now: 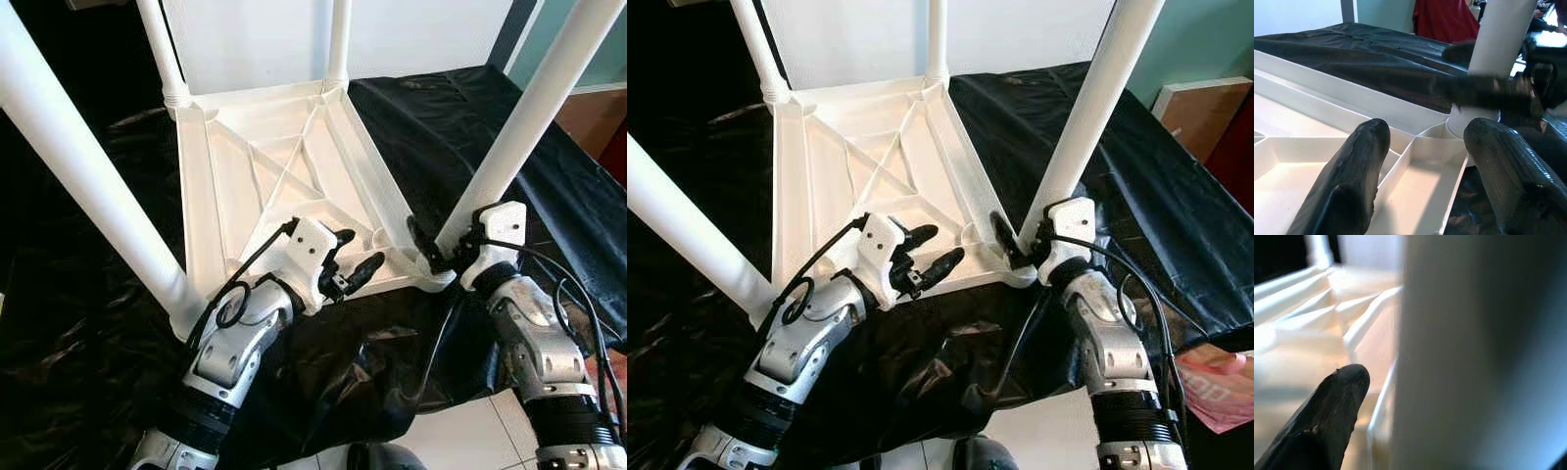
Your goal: Building children table
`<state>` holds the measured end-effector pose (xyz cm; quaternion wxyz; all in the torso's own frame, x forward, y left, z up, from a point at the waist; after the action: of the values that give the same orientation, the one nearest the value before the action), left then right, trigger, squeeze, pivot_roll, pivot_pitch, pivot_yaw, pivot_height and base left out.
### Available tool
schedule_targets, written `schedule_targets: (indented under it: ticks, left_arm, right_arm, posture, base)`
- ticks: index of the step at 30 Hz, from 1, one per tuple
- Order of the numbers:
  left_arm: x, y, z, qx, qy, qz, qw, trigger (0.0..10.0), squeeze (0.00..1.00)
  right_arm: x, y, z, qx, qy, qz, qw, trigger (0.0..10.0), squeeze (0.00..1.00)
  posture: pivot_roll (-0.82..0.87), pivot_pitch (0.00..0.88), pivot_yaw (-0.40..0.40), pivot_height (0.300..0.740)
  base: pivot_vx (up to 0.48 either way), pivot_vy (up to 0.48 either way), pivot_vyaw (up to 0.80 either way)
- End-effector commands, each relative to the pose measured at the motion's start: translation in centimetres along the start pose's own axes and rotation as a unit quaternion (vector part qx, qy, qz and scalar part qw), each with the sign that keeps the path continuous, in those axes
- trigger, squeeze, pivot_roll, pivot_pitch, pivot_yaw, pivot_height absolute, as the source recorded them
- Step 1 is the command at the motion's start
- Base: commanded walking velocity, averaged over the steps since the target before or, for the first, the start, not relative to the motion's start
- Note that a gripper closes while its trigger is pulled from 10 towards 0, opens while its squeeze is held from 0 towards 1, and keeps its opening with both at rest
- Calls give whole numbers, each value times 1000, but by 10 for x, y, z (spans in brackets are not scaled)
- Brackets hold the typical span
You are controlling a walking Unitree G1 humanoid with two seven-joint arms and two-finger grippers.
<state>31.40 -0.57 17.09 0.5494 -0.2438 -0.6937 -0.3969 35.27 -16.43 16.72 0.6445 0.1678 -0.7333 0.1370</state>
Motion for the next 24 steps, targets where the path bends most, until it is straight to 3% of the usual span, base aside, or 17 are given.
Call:
schedule_targets:
  ticks: [1,2,3,4,5,6,7,8,9,18,19,24]
  left_arm:
    - [-2,-5,0,-20,1,-3,1000,10000,0]
    - [-2,-5,0,-20,1,-3,1000,10000,0]
    - [-2,-4,1,-19,1,-4,1000,10000,0]
    - [-1,-4,1,-17,0,-4,1000,10000,0]
    - [-1,-4,1,-17,0,-4,1000,10000,0]
    - [-1,-3,1,-16,0,-5,1000,10000,0]
    - [-1,-3,2,-16,0,-5,1000,10000,0]
    - [-1,-3,2,-16,0,-5,1000,10000,0]
    - [-1,-3,2,-16,0,-5,1000,10000,0]
    - [-1,-4,3,-16,-1,-5,1000,10000,0]
    - [-1,-4,3,-16,0,-5,1000,10000,0]
    - [-1,-5,3,-18,0,-4,1000,10000,0]
  right_arm:
    - [-7,1,1,28,21,-1,999,10000,0]
    - [-7,1,1,28,21,-1,999,10000,0]
    - [-10,-1,1,39,33,6,999,8000,0]
    - [-13,-2,2,48,42,9,998,4824,0]
    - [-13,-2,2,48,42,9,998,4824,0]
    - [-15,-3,2,51,49,12,997,2275,0]
    - [-16,-5,2,52,52,13,997,1569,0]
    - [-16,-5,2,52,52,13,997,1569,0]
    - [-18,-5,3,55,55,11,997,0,0]
    - [-30,-5,9,57,71,4,996,0,0]
    - [-31,-5,9,54,73,0,996,10000,0]
    - [-36,-3,11,37,78,4,996,10000,0]
  posture:
    - [1,88,-44,740]
    - [1,88,-44,740]
    - [6,87,-47,740]
    - [7,87,-46,740]
    - [7,87,-46,740]
    - [10,88,-47,740]
    - [10,88,-47,740]
    - [10,88,-47,740]
    - [12,89,-47,740]
    - [11,95,-45,740]
    - [9,97,-44,740]
    - [4,101,-42,740]
  base:
    - [0,0,0]
    - [0,0,0]
    - [0,0,0]
    - [0,0,0]
    - [0,0,0]
    - [0,0,0]
    - [0,0,0]
    - [0,0,0]
    - [0,0,0]
    - [0,0,0]
    - [0,0,0]
    - [0,0,0]
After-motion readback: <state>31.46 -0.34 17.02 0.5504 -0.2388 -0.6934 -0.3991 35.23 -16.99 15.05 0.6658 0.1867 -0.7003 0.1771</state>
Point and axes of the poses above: a point about 5 cm out from each wrist's last joint towards the gripper, its own z axis pointing back from the gripper into the wrist, its own x axis along the axis of the wrist's last joint, y = z × x, the point moved 6 cm from there along -z, pointing out of the wrist towards the gripper, and after that the axes turned 11 degrees about -z, right-handed, at the moved point
